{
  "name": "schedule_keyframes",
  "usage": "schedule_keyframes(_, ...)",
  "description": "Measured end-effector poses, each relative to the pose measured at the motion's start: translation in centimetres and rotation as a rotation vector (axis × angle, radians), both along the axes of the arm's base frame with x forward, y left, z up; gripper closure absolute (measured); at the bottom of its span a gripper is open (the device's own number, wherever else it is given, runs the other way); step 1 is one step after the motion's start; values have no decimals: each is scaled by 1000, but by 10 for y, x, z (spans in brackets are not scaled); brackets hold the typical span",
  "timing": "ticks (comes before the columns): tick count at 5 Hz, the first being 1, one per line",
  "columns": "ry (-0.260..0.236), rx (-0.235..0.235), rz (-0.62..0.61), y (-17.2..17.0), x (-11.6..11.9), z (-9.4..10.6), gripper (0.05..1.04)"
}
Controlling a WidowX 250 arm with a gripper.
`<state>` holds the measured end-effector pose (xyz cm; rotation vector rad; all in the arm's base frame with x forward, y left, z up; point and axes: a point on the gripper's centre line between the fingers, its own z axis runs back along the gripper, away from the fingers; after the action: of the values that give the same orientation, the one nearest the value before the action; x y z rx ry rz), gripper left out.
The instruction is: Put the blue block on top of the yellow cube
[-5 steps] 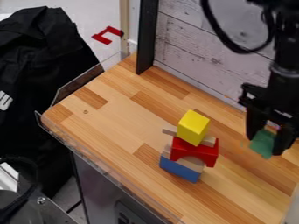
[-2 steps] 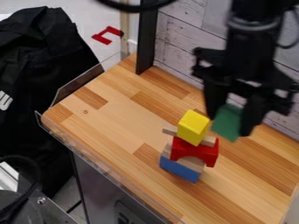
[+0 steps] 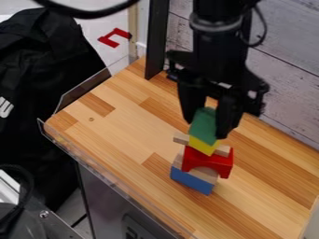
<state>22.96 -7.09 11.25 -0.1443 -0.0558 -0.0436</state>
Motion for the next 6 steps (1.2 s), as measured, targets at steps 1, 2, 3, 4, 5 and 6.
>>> schedule_keyframes(1,-4,-6,-12,1,14,-6,523)
schedule_keyframes(2,15,-7,-37,-2,25,-16,523)
schedule_keyframes(3,22,-6,-42,-4,30,-22,523)
schedule_keyframes(4,22,-6,-46,-4,33,-22,523)
schedule_keyframes(5,27,-4,-40,0,33,-21,523)
schedule_keyframes(6,33,4,-36,3,32,-22,523)
